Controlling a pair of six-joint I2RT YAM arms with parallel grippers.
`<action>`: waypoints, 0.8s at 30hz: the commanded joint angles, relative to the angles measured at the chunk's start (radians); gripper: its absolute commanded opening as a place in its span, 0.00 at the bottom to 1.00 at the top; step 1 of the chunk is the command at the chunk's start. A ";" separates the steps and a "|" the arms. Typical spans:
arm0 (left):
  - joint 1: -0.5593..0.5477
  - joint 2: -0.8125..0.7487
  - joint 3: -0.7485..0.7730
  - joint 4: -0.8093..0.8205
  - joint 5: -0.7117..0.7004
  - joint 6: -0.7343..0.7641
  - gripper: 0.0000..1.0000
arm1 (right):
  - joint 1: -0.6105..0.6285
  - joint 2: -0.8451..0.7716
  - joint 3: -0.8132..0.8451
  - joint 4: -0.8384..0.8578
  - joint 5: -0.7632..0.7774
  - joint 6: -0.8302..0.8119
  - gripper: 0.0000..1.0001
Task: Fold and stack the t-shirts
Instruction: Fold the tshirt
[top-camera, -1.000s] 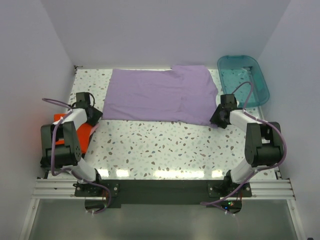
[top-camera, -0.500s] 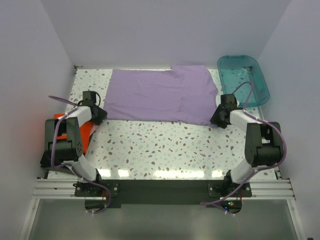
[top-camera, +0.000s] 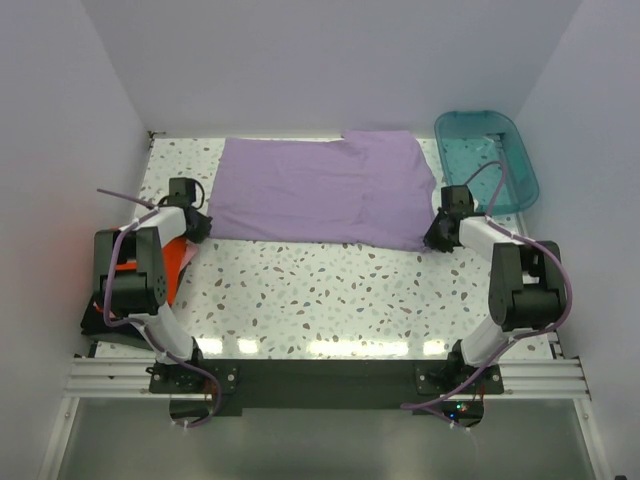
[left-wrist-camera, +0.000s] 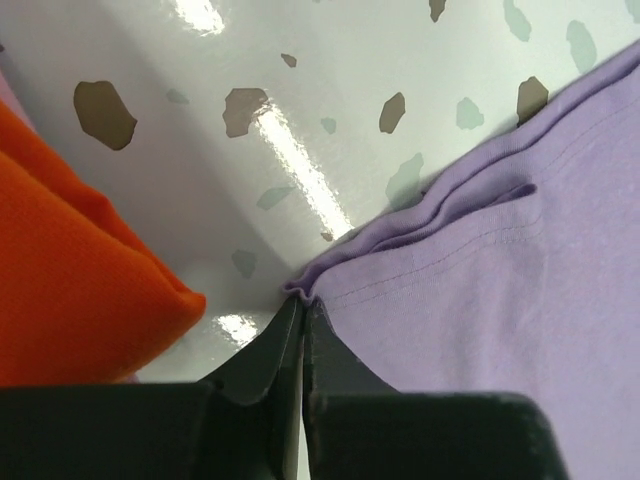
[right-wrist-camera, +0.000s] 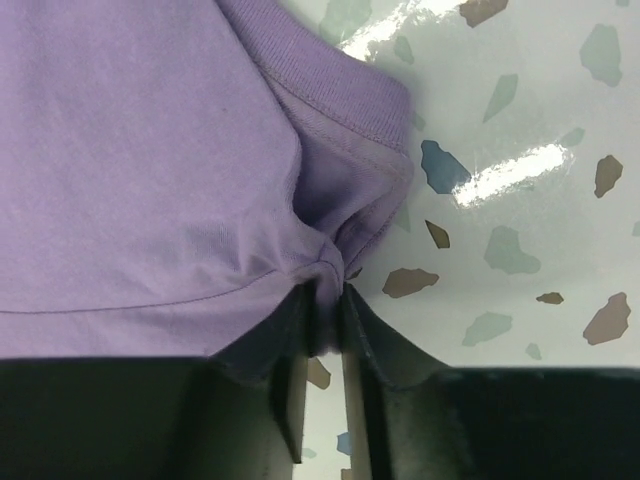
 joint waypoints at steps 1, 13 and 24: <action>-0.006 0.052 0.006 -0.065 -0.049 -0.020 0.01 | -0.008 0.010 0.039 0.003 0.000 0.009 0.17; -0.005 -0.025 0.101 -0.333 -0.209 -0.063 0.00 | -0.099 -0.108 0.016 -0.086 -0.089 -0.006 0.00; -0.006 -0.212 -0.016 -0.411 -0.227 -0.071 0.00 | -0.188 -0.335 -0.099 -0.211 -0.105 -0.039 0.00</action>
